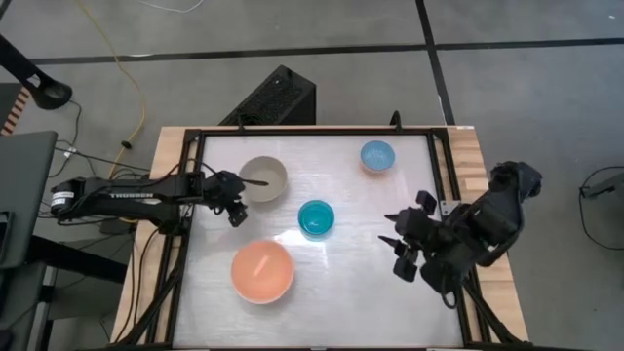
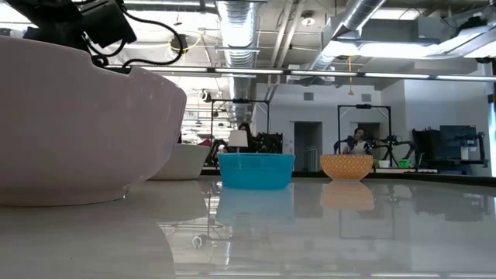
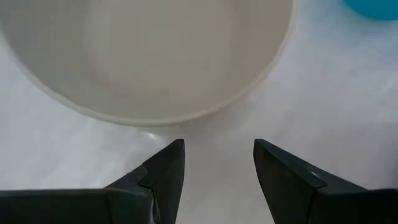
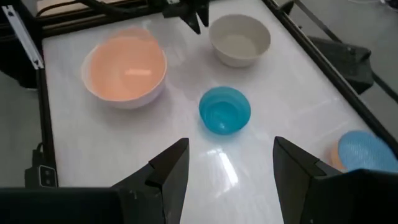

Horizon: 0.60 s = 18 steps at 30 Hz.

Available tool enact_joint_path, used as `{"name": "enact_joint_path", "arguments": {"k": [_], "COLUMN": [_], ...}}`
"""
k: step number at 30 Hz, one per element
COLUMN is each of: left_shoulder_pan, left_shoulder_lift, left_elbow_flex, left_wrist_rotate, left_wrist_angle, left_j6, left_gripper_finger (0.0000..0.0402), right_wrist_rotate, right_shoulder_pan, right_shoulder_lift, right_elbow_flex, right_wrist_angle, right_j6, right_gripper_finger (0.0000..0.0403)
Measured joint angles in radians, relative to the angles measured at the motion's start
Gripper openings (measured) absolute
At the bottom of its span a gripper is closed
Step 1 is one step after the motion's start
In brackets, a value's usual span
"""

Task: Nest bowls inside each other
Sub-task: Stack the gray bowl on top of the light orange bowl

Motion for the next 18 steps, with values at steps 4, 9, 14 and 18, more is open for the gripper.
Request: {"name": "enact_joint_path", "arguments": {"k": [4, 9, 14, 18], "left_shoulder_pan": [-0.007, -0.008, -0.023, -0.028], "left_shoulder_lift": [-0.002, -0.003, -0.002, 0.000], "left_elbow_flex": [0.001, 0.001, 0.044, 0.077], "left_wrist_rotate": [-0.006, -0.009, -0.021, -0.070], "left_wrist_angle": [0.065, 0.083, 0.080, 0.093], "left_j6": [0.116, 0.247, 0.333, 0.492], "left_gripper_finger": [0.0181, 0.0181, 0.0181, 0.0181], "right_wrist_rotate": [0.043, 0.075, 0.090, 0.121], "right_shoulder_pan": [0.038, 0.071, 0.089, 0.093], "right_shoulder_lift": [-0.028, -0.048, -0.045, -0.043], "right_elbow_flex": [-0.117, -0.223, -0.288, -0.331], "right_wrist_angle": [0.030, 0.066, 0.078, 0.083], "right_j6": [0.138, 0.270, 0.370, 0.444], "right_gripper_finger": [0.0195, 0.0195, 0.0195, 0.0195]}}
